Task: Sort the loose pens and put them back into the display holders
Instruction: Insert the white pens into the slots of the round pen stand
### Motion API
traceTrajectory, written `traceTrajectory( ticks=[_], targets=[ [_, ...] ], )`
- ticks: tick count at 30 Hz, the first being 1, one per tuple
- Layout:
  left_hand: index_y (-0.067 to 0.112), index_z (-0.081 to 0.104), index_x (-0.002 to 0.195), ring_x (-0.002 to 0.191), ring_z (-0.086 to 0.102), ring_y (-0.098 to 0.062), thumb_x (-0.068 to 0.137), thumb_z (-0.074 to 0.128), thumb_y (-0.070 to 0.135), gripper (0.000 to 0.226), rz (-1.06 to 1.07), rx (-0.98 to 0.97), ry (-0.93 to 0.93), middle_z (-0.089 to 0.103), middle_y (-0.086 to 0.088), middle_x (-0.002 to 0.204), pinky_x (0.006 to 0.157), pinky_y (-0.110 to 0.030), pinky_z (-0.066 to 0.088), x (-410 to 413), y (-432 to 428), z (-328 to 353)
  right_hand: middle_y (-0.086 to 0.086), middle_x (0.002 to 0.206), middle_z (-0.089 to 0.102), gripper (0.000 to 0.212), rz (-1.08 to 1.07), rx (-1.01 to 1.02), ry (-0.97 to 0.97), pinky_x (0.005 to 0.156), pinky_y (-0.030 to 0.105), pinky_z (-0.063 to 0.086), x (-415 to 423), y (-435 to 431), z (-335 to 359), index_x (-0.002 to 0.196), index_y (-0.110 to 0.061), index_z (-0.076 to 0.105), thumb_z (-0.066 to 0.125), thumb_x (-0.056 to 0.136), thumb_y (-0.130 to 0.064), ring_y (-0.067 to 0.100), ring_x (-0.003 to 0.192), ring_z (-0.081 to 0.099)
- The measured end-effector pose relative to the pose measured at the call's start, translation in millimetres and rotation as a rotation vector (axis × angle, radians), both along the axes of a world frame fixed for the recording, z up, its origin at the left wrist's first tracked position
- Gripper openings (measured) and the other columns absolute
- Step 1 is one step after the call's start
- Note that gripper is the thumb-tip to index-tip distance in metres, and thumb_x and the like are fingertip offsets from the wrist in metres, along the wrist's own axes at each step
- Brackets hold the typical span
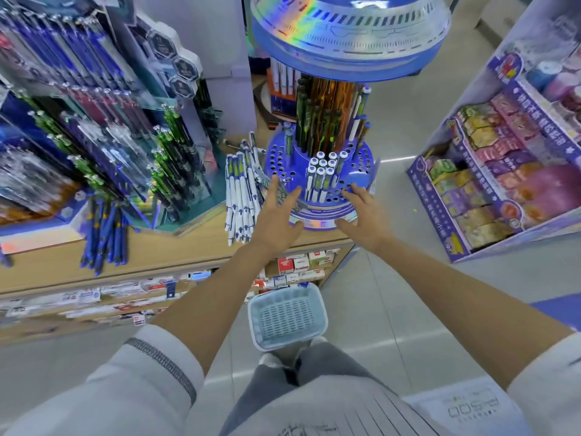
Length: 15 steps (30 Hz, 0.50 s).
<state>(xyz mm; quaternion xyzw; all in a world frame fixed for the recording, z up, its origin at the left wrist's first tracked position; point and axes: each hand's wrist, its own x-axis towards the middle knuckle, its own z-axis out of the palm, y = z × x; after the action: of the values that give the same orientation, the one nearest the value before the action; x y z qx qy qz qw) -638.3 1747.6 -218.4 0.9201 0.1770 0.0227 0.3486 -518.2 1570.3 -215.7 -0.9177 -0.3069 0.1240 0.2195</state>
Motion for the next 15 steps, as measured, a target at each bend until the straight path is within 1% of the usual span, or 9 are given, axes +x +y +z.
traceTrajectory(
  ticks=[3, 5, 7, 9, 11, 12, 15],
  targets=[
    [0.026, 0.03, 0.15, 0.117, 0.058, -0.022, 0.089, 0.066, 0.019, 0.071, 0.001, 0.017, -0.006, -0.015, -0.001, 0.16, 0.092, -0.036, 0.049, -0.6, 2.9, -2.5, 0.007, 0.157, 0.026, 0.065, -0.011, -0.013, -0.021, 0.114, 0.037, 0.024, -2.3, 3.2, -2.0, 0.145, -0.016, 0.039, 0.066, 0.088, -0.031, 0.027, 0.143, 0.024],
    [0.025, 0.03, 0.15, 0.117, 0.058, -0.024, 0.09, 0.065, 0.018, 0.07, 0.006, 0.016, -0.012, -0.015, 0.0, 0.161, 0.092, -0.035, 0.048, -1.5, 3.6, -2.8, 0.008, 0.155, 0.029, 0.065, -0.005, -0.012, -0.028, 0.113, 0.039, 0.028, -3.5, 4.2, -2.4, 0.145, -0.017, 0.041, 0.067, 0.087, -0.031, 0.028, 0.14, 0.028],
    [0.025, 0.029, 0.15, 0.118, 0.057, -0.028, 0.09, 0.064, 0.019, 0.07, 0.015, 0.018, -0.012, -0.015, 0.001, 0.161, 0.092, -0.034, 0.048, -1.5, 4.8, -3.2, 0.008, 0.153, 0.031, 0.064, -0.001, -0.012, -0.031, 0.113, 0.04, 0.029, -4.8, 4.7, -2.5, 0.144, -0.017, 0.042, 0.067, 0.086, -0.031, 0.029, 0.138, 0.028],
    [0.025, 0.027, 0.151, 0.117, 0.057, -0.024, 0.09, 0.063, 0.019, 0.071, 0.031, 0.013, -0.011, -0.014, 0.002, 0.161, 0.094, -0.036, 0.047, -1.0, 6.1, -5.2, 0.009, 0.151, 0.034, 0.063, 0.004, -0.011, -0.037, 0.113, 0.041, 0.03, -6.7, 5.4, -3.0, 0.143, -0.018, 0.044, 0.067, 0.086, -0.032, 0.03, 0.137, 0.029],
    [0.024, 0.027, 0.151, 0.12, 0.055, -0.021, 0.09, 0.063, 0.019, 0.071, 0.038, 0.01, -0.017, -0.011, 0.001, 0.161, 0.094, -0.036, 0.047, -0.4, 7.2, -7.3, 0.009, 0.151, 0.034, 0.063, 0.011, -0.016, -0.044, 0.112, 0.043, 0.032, -9.1, 6.2, -3.4, 0.142, -0.019, 0.045, 0.067, 0.085, -0.033, 0.03, 0.136, 0.03],
    [0.023, 0.027, 0.151, 0.122, 0.053, -0.022, 0.091, 0.063, 0.019, 0.07, 0.041, 0.009, -0.023, -0.009, 0.001, 0.162, 0.094, -0.036, 0.047, -0.5, 7.5, -7.7, 0.009, 0.151, 0.034, 0.063, 0.019, -0.024, -0.05, 0.111, 0.043, 0.033, -10.4, 6.8, -3.2, 0.142, -0.019, 0.045, 0.067, 0.085, -0.034, 0.03, 0.136, 0.03],
    [0.023, 0.026, 0.152, 0.131, 0.044, -0.023, 0.092, 0.06, 0.021, 0.069, 0.05, -0.008, -0.015, -0.001, -0.002, 0.162, 0.101, -0.037, 0.042, -4.0, 9.9, -7.3, 0.009, 0.148, 0.036, 0.06, 0.047, -0.04, -0.08, 0.109, 0.042, 0.035, -14.4, 9.8, -3.2, 0.141, -0.019, 0.047, 0.065, 0.086, -0.035, 0.029, 0.134, 0.032]
  ],
)
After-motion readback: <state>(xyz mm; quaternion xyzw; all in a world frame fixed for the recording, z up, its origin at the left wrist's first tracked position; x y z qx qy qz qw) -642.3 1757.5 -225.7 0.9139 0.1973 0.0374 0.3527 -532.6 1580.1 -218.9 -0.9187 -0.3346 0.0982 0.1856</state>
